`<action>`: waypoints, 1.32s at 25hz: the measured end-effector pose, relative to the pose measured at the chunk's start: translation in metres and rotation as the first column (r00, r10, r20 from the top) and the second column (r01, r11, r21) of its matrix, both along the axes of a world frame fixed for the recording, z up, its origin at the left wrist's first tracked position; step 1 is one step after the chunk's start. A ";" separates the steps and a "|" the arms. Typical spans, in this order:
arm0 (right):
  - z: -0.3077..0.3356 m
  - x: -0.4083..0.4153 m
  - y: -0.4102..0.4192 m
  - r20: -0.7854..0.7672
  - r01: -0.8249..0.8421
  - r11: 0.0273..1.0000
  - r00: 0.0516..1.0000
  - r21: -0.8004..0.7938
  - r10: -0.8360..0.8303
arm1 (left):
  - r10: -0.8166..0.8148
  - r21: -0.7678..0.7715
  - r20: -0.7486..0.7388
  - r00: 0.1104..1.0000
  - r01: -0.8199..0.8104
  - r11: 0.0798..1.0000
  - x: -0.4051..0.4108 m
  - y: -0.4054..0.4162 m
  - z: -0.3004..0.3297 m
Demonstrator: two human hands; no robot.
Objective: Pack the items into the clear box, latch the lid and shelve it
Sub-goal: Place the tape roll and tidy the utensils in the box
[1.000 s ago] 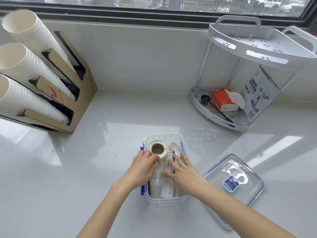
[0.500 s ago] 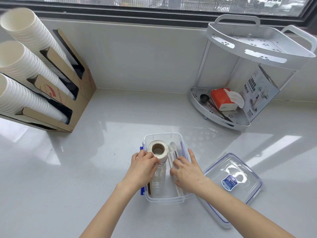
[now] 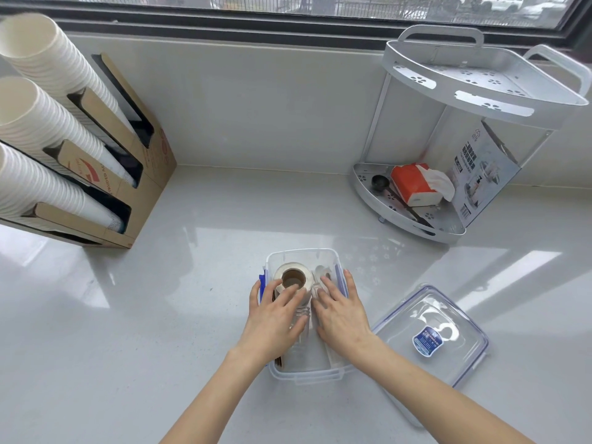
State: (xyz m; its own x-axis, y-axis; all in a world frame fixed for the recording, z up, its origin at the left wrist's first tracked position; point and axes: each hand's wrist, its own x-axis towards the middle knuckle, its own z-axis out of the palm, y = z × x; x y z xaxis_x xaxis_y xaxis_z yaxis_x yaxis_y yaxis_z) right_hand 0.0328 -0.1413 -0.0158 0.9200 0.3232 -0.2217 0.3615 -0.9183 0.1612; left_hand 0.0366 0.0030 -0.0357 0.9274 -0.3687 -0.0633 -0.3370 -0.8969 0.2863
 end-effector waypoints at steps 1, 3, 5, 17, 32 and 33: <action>-0.001 0.000 -0.001 -0.001 -0.005 1.000 1.000 -0.013 0.005 | 0.004 0.022 0.004 1.000 -0.004 1.000 0.000 0.000 -0.001; -0.003 -0.002 -0.002 -0.004 -0.013 0.999 1.000 -0.033 0.013 | 0.018 0.042 0.018 1.000 -0.019 0.999 0.000 -0.001 -0.001; -0.004 -0.004 -0.001 -0.002 -0.021 0.999 1.000 -0.043 0.021 | 0.030 0.045 0.028 0.999 -0.032 0.998 -0.002 -0.001 0.000; -0.003 -0.013 -0.002 0.038 0.059 0.997 0.997 0.057 -0.062 | 0.044 -0.005 0.034 0.998 -0.043 0.999 -0.004 -0.004 0.000; 0.008 -0.027 -0.008 -0.017 0.037 0.999 0.999 -0.016 -0.038 | 0.052 0.011 0.023 0.998 -0.052 0.999 -0.005 -0.004 0.001; 0.007 -0.027 -0.007 -0.028 0.032 0.999 0.999 -0.024 -0.033 | 0.051 0.014 0.023 0.998 -0.052 0.999 -0.005 -0.004 0.001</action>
